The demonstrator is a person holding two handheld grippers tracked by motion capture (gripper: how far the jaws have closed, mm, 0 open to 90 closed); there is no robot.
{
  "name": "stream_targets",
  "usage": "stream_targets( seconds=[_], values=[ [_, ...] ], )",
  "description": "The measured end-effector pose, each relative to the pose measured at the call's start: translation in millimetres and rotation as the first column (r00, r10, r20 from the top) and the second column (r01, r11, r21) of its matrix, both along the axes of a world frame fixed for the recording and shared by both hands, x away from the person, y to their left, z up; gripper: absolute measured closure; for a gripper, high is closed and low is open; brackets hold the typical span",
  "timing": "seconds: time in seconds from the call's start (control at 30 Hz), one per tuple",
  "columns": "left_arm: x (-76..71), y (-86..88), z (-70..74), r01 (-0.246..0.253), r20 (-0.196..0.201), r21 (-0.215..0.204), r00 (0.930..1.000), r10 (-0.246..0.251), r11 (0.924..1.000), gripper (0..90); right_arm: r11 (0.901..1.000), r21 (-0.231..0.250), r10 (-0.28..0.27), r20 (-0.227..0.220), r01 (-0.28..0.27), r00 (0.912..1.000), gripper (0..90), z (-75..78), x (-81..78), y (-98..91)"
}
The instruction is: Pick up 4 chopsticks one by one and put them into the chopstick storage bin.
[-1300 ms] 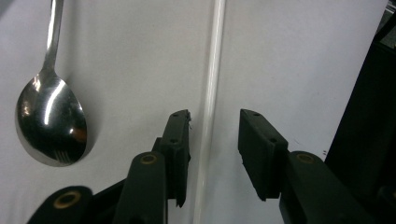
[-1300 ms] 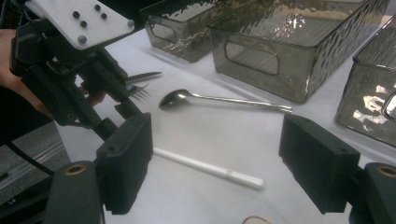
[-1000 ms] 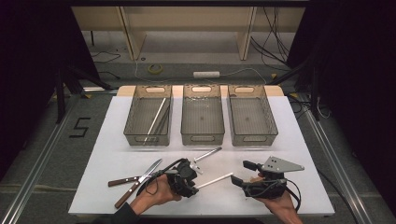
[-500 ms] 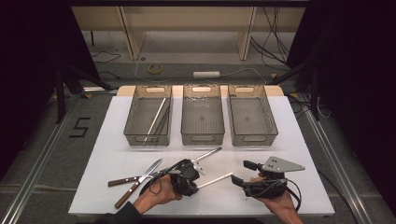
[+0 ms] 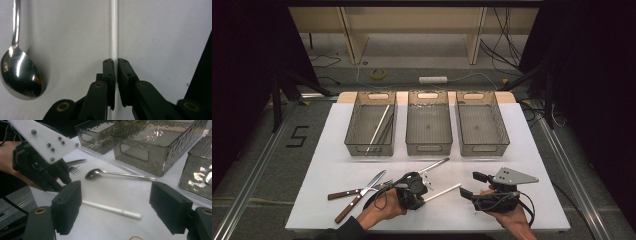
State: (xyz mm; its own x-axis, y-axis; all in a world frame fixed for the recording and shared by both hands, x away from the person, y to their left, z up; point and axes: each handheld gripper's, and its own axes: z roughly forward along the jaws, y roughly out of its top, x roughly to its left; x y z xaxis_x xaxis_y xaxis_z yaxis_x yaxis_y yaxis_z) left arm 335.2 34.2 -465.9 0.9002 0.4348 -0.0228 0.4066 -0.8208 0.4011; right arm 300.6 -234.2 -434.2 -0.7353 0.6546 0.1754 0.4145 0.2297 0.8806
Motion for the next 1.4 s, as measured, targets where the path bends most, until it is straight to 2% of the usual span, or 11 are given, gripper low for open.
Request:
stream_targets(
  seconds=[0.23, 0.37, 0.5, 0.77, 0.83, 0.97, 1.17, 1.23, 1.4],
  values=[
    [-0.1, 1.8, 0.5, -0.002, 0.016, -0.019, 0.9999, 0.002, 0.9998, 84.6, 1.0, 0.003, 0.001, 0.002, -0.001, 1.0, 27.0, 0.3, 0.1, -0.5],
    [0.4, 5.1, 6.2, -0.011, 0.025, -0.047, 0.9996, 0.012, 0.9988, 84.7, 1.0, 0.003, 0.003, 0.007, -0.003, 1.0, 27.0, 0.8, -0.6, -0.8],
    [2.5, 8.9, 10.5, -0.024, 0.017, -0.081, 0.9995, 0.026, 0.9964, 84.8, 1.0, 0.008, 0.001, 0.001, -0.001, 1.0, 27.0, 0.5, -0.1, -1.1],
    [2.1, 15.6, 20.3, -0.041, 0.043, -0.117, 0.998, 0.047, 0.9923, 84.8, 0.9999, 0.014, -0.001, -0.007, 0.001, 1.0, 27.0, -0.1, 0.8, -1.7],
    [3.4, 18.0, 21.7, -0.051, 0.035, -0.135, 0.9978, 0.056, 0.9896, 84.8, 0.9999, 0.016, -0.001, 0.0, 0.001, 1.0, 27.0, 0.7, 0.0, -2.2],
    [3.7, 20.1, 25.1, -0.053, 0.042, -0.139, 0.9974, 0.059, 0.9889, 84.8, 0.9998, 0.02, -0.004, -0.008, 0.004, 1.0, 27.0, -0.1, 1.0, -2.5],
    [5.4, 28.2, 34.7, -0.073, 0.051, -0.178, 0.9952, 0.084, 0.9813, 84.8, 0.9997, 0.022, -0.009, -0.01, 0.009, 0.9999, 27.0, -0.1, 1.3, -3.3],
    [7.1, 31.3, 37.3, -0.083, 0.041, -0.195, 0.9948, 0.093, 0.9773, 84.8, 0.9995, 0.029, -0.011, -0.01, 0.011, 0.9999, 27.0, 0.2, 1.7, -4.4],
    [9.4, 38.4, 45.0, -0.098, 0.061, -0.213, 0.9916, 0.113, 0.9721, 84.8, 0.9996, 0.027, -0.01, -0.011, 0.01, 0.9999, 27.0, 0.0, 1.7, -4.1]
  ],
)
